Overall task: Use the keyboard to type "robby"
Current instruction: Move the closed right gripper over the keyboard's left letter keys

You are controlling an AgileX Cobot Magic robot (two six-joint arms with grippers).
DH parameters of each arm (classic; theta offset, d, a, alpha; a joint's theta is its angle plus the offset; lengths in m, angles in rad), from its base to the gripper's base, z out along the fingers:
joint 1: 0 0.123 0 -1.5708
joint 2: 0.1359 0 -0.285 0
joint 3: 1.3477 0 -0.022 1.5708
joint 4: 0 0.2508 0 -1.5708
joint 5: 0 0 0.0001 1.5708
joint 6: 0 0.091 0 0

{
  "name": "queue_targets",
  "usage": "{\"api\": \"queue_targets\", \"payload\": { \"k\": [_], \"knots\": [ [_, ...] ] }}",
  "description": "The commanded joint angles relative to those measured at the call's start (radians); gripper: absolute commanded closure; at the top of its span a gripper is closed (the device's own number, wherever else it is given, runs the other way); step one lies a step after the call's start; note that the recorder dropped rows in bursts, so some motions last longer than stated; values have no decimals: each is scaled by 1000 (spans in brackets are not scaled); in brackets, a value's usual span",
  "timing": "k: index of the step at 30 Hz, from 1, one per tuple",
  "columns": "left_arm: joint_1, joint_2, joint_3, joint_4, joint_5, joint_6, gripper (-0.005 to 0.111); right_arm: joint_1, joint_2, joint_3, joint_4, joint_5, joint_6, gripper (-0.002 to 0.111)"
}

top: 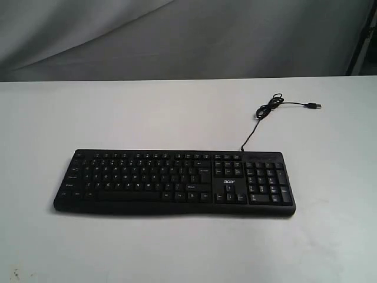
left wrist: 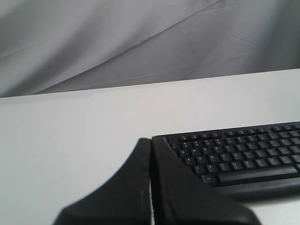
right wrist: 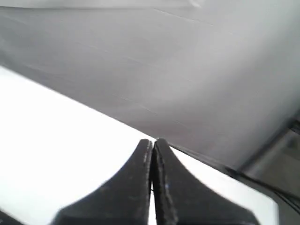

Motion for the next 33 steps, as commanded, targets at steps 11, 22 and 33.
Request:
{"api": "queue_targets", "payload": {
  "k": [11,22,33],
  "knots": [
    [-6,-3,4,5,-6,-3,107,357,148,-39,506,343,-598,108],
    [-6,-3,4,5,-6,-3,107,533,425,-39,439,197,-547,108],
    [-6,-3,4,5,-6,-3,107,677,683,-39,374,57,-549,108]
  ]
}}
